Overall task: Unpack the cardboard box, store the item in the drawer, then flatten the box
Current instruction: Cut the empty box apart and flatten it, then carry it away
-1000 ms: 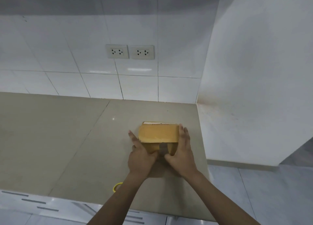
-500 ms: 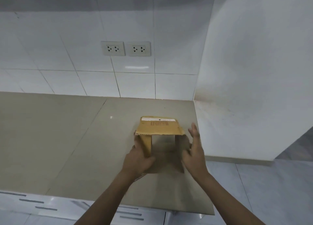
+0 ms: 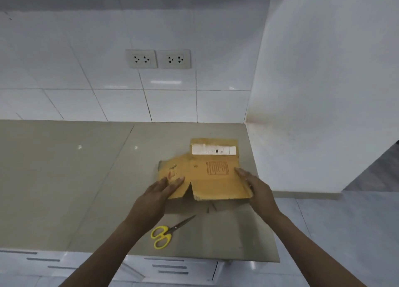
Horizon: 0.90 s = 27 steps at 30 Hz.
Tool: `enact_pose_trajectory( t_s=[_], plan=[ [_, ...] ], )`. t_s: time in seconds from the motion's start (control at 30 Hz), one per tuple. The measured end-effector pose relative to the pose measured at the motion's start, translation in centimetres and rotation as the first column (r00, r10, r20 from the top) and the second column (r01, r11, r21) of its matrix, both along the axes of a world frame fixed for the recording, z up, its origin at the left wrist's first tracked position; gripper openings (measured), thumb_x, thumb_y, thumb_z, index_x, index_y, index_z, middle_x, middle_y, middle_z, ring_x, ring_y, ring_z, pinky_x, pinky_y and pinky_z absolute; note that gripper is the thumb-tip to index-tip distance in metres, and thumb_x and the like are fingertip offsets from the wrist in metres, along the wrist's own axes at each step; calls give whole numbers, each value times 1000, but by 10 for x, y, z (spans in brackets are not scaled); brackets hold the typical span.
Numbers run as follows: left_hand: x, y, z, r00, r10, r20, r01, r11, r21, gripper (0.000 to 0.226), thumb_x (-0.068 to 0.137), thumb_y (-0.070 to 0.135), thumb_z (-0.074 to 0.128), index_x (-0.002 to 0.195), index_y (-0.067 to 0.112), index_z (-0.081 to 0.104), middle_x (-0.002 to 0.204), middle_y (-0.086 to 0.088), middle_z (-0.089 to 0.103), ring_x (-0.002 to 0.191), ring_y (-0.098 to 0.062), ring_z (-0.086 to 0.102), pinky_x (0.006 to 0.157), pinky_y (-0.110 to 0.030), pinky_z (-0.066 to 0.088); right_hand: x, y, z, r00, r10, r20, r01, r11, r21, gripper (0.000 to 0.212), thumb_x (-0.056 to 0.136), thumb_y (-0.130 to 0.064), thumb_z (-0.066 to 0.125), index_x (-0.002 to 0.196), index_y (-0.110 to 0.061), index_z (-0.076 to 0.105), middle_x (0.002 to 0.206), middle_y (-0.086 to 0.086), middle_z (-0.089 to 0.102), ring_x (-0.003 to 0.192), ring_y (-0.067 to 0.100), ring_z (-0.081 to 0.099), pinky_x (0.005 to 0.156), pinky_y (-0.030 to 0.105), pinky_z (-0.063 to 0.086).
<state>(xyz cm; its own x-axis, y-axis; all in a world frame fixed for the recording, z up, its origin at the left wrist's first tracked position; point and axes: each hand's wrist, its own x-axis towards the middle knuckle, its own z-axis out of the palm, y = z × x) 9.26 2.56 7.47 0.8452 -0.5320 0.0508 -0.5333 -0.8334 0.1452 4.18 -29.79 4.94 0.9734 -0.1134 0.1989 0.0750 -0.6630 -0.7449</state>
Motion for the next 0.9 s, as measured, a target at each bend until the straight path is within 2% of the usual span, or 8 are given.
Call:
enact_pose_trajectory(
  t_s=[0.1,0.2,0.3,0.43,0.57,0.63,0.77,0.9],
  plan=[
    [-2,0,-26,993,8,-115,6,993,119,85,91,3,37,145,50,-8,163,-5,7,144,-27,25,101,-43,45,-4,2,-24,967,77,-242,-150,942,-299,68,95,-20,50,144,-48,11,110,4,52,100,19,56,83,24,44],
    [-3,-1,-51,982,27,-188,21,968,251,81,92,14,41,147,50,-5,163,-6,6,147,-27,16,102,-52,42,-2,7,-36,911,29,-412,-198,907,-373,68,94,-16,49,147,-43,16,118,11,55,109,29,56,93,37,47],
    [-5,-1,-66,975,43,-218,30,947,320,76,94,22,45,148,49,0,162,-9,5,147,-33,12,104,-57,36,1,9,-43,876,-4,-482,-248,854,-458,64,95,-16,45,149,-38,17,121,11,56,109,27,56,90,38,48],
    [7,2,-68,940,24,-340,91,944,318,67,91,52,43,146,53,4,163,-2,-5,149,-30,-1,107,-72,15,12,0,-31,768,9,-640,-326,866,-379,75,85,-36,60,147,-42,19,126,8,47,120,28,47,94,42,37],
    [32,13,-57,869,52,-492,43,983,179,81,80,70,43,145,53,-3,162,5,-17,147,-25,-20,109,-73,0,24,-18,0,585,131,-800,-451,873,-187,120,51,-75,67,149,-41,7,160,1,10,146,29,13,116,55,19],
    [44,10,-52,890,88,-447,-21,988,152,92,72,83,42,144,54,-6,161,2,-21,147,-25,-22,110,-70,0,34,-16,7,639,104,-762,-388,899,-203,117,51,-82,64,148,-44,11,162,-4,2,148,29,5,117,59,14],
    [61,-19,-55,870,107,-482,-1,977,214,108,57,93,42,143,54,-11,158,-2,-29,144,-32,-26,107,-75,-3,61,26,-14,786,29,-617,-309,884,-352,84,78,-75,51,148,-43,17,163,-6,3,149,26,5,116,59,13],
    [62,-40,-77,858,137,-495,-9,968,252,102,55,98,31,135,61,-21,154,-1,-37,140,-34,-35,103,-78,-6,63,54,-60,792,-61,-607,-312,814,-490,80,84,-75,31,149,-43,-3,162,-1,-13,148,30,-12,114,64,7]
  ],
)
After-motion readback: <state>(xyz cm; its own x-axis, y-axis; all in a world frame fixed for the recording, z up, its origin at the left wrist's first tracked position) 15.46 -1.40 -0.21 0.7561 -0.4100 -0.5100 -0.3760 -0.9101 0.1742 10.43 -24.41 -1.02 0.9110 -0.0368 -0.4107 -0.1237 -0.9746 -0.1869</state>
